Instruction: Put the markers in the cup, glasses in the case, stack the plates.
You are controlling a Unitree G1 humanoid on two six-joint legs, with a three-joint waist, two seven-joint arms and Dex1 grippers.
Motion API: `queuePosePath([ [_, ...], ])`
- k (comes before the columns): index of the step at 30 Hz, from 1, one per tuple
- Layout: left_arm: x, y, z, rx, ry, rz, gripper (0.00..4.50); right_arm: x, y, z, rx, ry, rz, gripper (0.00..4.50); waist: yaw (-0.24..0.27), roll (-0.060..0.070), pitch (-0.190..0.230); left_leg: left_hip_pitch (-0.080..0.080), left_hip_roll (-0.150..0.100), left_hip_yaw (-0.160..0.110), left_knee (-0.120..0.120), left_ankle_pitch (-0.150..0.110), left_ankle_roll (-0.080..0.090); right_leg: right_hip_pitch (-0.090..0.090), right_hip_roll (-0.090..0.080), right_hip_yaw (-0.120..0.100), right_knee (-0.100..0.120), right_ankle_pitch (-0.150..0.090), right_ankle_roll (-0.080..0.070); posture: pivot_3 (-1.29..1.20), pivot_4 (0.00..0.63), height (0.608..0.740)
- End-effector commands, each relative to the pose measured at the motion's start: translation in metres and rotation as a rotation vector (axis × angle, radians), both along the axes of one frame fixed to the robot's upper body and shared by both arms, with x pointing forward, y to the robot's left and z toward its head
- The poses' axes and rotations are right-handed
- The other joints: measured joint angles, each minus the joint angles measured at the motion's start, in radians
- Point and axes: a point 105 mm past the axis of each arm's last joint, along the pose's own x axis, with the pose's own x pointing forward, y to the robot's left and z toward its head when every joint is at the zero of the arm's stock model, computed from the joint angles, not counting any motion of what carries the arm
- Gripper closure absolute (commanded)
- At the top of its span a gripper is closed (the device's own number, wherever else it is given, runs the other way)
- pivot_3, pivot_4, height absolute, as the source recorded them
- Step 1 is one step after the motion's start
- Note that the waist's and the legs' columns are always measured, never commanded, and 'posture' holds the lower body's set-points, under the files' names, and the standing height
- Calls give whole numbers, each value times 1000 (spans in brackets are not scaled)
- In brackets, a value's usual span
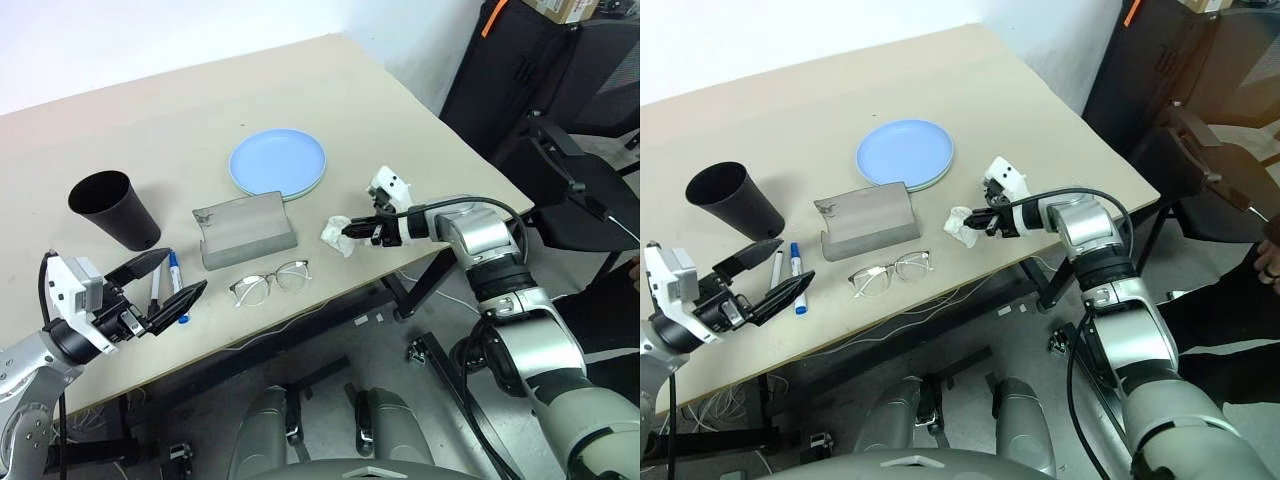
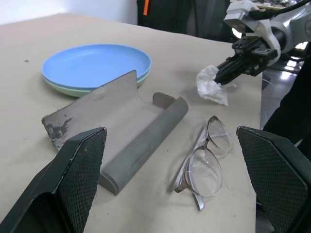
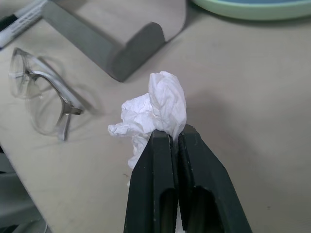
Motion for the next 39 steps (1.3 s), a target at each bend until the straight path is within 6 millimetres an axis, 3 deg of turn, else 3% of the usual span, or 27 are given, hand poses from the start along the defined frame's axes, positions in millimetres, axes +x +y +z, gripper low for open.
queuePosePath([
  [1,-1,-5,8,14,-30,-14,0,7,8,28,44,-91,22,4475,0,0,0,0,0,0,0,0,0,0,0,0,0,0,0,0,150,712],
  [6,0,-8,8,11,-30,-19,0,27,16,29,15,-135,-24,4475,-2,0,0,0,0,0,0,0,0,0,0,0,0,0,0,0,150,712],
  [17,-6,-8,8,9,-33,-2,0,67,45,68,96,-255,-218,4475,-3,0,0,0,0,1,0,0,0,0,3,0,0,2,2,0,150,712],
  [33,-15,-11,6,5,-29,33,0,77,91,91,218,-333,-417,4475,-3,0,0,0,1,1,0,1,-1,0,3,0,0,2,2,0,150,712],
  [37,-17,-10,5,5,-27,41,0,76,98,90,223,-320,-425,3491,-3,0,0,-1,1,1,0,0,-1,0,3,0,0,1,2,0,150,712],
  [39,-17,-10,5,6,-26,43,0,74,102,89,224,-319,-418,2755,-3,0,0,0,1,1,0,0,-1,0,3,0,0,1,1,0,150,712],
])
